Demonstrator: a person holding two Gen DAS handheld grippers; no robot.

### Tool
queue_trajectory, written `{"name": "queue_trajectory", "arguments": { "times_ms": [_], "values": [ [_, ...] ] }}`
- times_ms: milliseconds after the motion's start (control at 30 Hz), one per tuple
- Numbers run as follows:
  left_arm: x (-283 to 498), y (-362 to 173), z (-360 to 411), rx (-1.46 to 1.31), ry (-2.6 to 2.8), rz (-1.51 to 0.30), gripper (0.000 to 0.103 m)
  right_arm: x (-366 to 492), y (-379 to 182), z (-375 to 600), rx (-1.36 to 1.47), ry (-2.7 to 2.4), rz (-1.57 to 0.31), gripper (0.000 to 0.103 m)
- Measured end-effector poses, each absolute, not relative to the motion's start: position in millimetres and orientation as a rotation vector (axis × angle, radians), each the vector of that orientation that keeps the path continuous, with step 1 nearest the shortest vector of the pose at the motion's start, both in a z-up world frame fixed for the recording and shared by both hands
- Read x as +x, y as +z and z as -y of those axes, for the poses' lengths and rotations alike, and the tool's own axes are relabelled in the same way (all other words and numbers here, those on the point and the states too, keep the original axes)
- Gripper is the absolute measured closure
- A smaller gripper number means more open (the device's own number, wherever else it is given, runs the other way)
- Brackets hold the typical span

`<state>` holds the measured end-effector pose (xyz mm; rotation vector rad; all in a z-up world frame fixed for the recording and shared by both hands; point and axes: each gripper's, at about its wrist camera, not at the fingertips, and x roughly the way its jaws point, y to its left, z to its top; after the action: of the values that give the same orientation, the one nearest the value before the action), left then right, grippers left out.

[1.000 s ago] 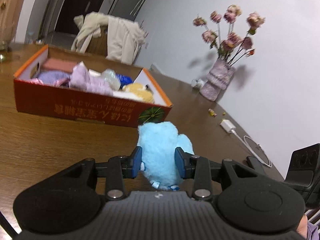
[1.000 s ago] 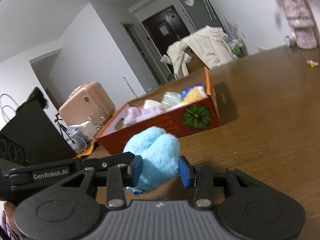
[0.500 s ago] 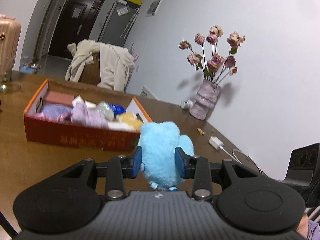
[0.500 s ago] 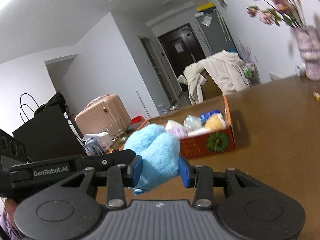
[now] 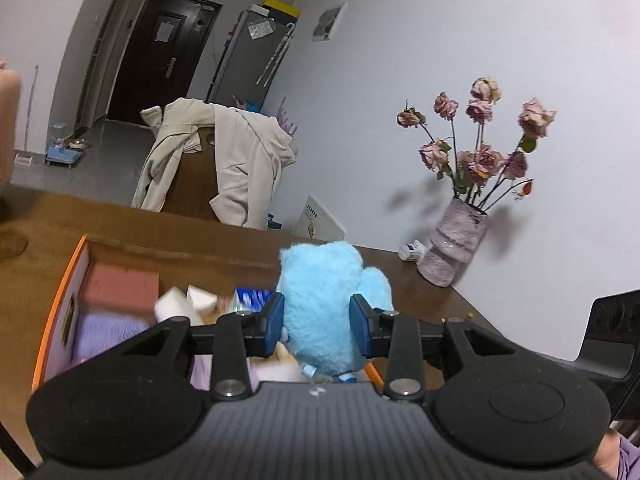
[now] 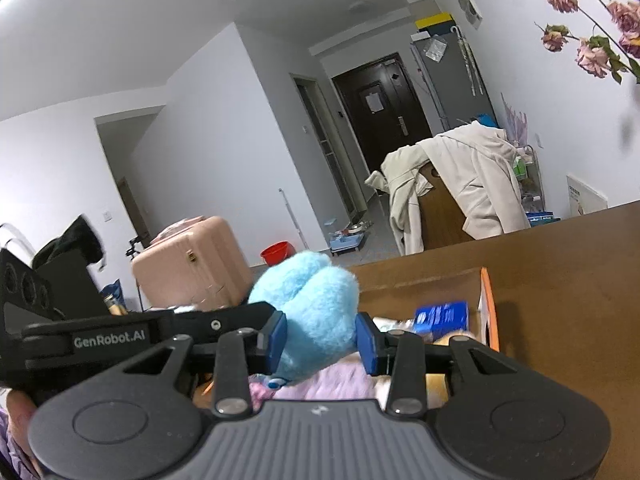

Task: Organize soft objects
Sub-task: 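Carry the blue plush over the box and open both grippers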

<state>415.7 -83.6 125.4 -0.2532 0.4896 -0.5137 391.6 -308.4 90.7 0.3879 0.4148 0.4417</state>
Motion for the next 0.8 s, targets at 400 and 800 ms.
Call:
{"name": "queue_trajectory", "arguments": {
  "times_ms": [400, 800],
  "values": [
    [558.7, 71.2, 122.2, -0.259, -0.498, -0.683, 0.068, 529.1, 45.6, 335.3, 0.407, 0.348, -0.597, 0.066],
    [574.7, 47.5, 118.1, -0.163, -0.411, -0.724, 0.058, 559.0, 16.3, 310.7, 0.202, 0.259, -0.639, 0.067]
  ]
}}
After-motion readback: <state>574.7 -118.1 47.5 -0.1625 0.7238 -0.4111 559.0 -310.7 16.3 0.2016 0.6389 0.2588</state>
